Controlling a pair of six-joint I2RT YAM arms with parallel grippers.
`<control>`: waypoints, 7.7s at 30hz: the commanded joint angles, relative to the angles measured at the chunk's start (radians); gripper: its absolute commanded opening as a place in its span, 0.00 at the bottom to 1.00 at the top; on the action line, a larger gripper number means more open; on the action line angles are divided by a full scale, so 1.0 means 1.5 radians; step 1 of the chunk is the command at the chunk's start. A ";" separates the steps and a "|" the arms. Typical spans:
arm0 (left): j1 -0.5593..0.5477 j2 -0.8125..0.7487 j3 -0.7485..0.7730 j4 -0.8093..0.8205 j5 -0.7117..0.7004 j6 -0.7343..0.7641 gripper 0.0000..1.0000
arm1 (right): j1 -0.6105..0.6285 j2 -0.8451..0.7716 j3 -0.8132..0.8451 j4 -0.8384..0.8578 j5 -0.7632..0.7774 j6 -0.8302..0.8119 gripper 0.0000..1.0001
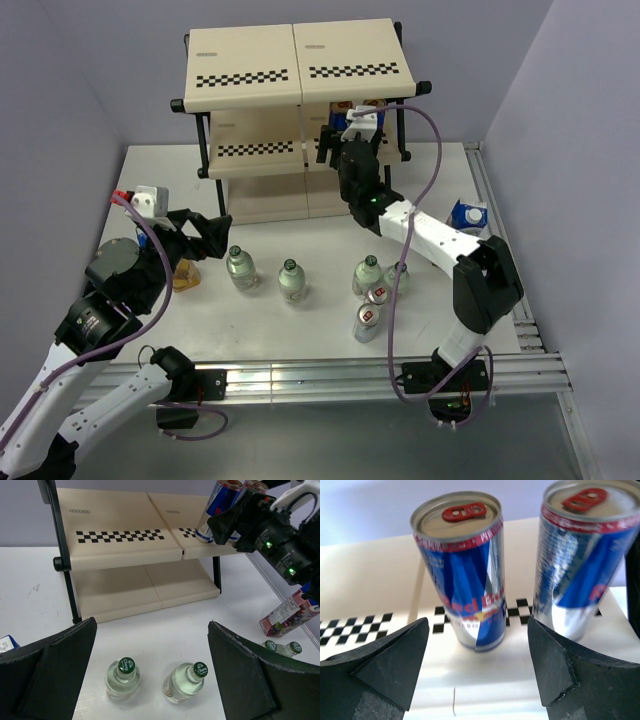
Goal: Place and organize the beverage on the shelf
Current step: Place the drink on the shelf, then pick up the drink from the center of the board.
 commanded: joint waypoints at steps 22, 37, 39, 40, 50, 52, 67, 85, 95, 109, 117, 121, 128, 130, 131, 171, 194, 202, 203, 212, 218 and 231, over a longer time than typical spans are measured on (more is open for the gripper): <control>0.038 0.013 -0.004 0.029 -0.047 -0.014 0.99 | 0.032 -0.534 -0.182 -0.645 -0.291 0.197 0.77; 0.040 0.026 -0.003 0.024 -0.024 -0.007 1.00 | 0.233 -0.534 -0.271 -0.829 -0.076 0.453 0.73; 0.041 0.023 -0.003 0.024 -0.022 -0.006 0.99 | 0.242 -0.515 -0.274 -0.846 -0.042 0.476 0.74; 0.041 0.021 -0.003 0.024 -0.020 -0.006 0.99 | 0.248 -0.507 -0.273 -0.854 -0.030 0.484 0.74; 0.041 0.016 -0.005 0.025 -0.013 -0.003 0.99 | 0.269 -0.471 -0.326 -0.832 -0.016 0.522 0.75; 0.041 0.016 -0.005 0.025 -0.012 -0.002 0.99 | 0.268 -0.455 -0.337 -0.823 -0.015 0.523 0.74; 0.041 0.011 -0.011 0.034 0.040 0.011 0.99 | 0.268 -0.410 -0.234 -0.880 0.040 0.508 0.25; 0.042 0.144 0.055 0.051 0.357 -0.039 0.99 | 0.255 -0.398 0.127 -1.075 -0.091 0.282 0.20; -0.142 0.188 -0.069 0.377 0.451 0.032 0.99 | 0.238 -0.281 0.347 -1.173 -0.214 0.156 0.18; -0.360 0.273 -0.237 0.636 0.206 0.244 0.99 | 0.246 -0.249 0.381 -1.182 -0.245 0.100 0.11; -0.360 0.338 -0.215 0.661 0.176 0.249 0.99 | 0.263 -0.224 0.390 -1.182 -0.221 0.100 0.09; -0.360 0.356 -0.207 0.673 0.137 0.252 0.99 | 0.265 -0.210 0.408 -1.185 -0.220 0.106 0.09; -0.360 0.384 -0.171 0.647 0.131 0.250 0.96 | 0.275 -0.189 0.435 -1.189 -0.199 0.122 0.09; -0.360 0.390 -0.165 0.640 0.125 0.250 0.94 | 0.279 -0.185 0.445 -1.191 -0.198 0.122 0.09; -0.360 0.392 -0.158 0.638 0.122 0.250 0.93 | 0.280 -0.184 0.448 -1.191 -0.195 0.124 0.09; -0.360 0.287 -0.182 0.650 0.052 0.210 0.00 | 0.274 -0.347 0.292 -0.910 -0.284 0.185 0.77; -0.360 0.265 -0.170 0.621 0.062 0.206 0.00 | 0.176 -0.404 0.127 -0.777 -0.209 0.206 0.36; -0.359 0.310 -0.118 0.561 0.075 0.206 0.00 | 0.209 -0.375 0.139 -0.732 -0.343 0.172 0.29; -0.359 0.321 -0.112 0.550 0.067 0.206 0.00 | 0.212 -0.377 0.135 -0.728 -0.358 0.177 0.29; -0.331 0.356 -0.077 0.522 0.036 0.165 0.00 | 0.216 -0.384 0.118 -0.740 -0.301 0.193 0.29; -0.310 0.389 0.004 0.410 -0.061 0.120 0.00 | 0.134 -0.448 0.092 -0.783 -0.133 0.206 0.34; -0.212 0.439 0.200 0.134 0.095 0.066 0.00 | 0.037 -0.527 -0.034 -0.607 -0.426 0.128 0.38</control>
